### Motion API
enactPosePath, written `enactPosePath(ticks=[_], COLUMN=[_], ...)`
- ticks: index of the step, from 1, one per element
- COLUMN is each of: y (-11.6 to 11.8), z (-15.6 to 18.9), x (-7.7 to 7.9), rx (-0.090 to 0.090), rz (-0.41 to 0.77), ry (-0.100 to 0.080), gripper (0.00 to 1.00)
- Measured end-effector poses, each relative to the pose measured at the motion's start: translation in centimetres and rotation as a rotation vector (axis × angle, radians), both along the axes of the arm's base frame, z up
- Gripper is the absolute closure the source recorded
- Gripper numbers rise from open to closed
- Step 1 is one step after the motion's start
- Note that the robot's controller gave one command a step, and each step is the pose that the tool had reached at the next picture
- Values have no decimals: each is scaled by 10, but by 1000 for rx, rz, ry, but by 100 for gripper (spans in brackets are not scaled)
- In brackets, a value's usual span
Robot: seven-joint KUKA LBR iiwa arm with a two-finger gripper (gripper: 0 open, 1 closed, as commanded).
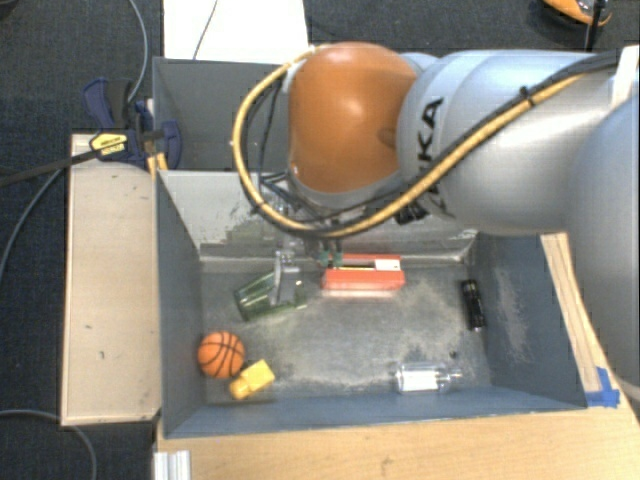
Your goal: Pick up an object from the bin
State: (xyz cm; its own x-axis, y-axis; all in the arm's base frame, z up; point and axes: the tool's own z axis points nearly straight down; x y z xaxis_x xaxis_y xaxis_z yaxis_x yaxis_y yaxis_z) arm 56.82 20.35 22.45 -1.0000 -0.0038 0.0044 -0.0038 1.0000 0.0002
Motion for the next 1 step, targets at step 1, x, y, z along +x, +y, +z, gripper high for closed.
enactPosePath(ticks=[1], y=[-1], z=[5], x=[2], rx=[2], rz=[-6], ry=[-8], gripper=[0])
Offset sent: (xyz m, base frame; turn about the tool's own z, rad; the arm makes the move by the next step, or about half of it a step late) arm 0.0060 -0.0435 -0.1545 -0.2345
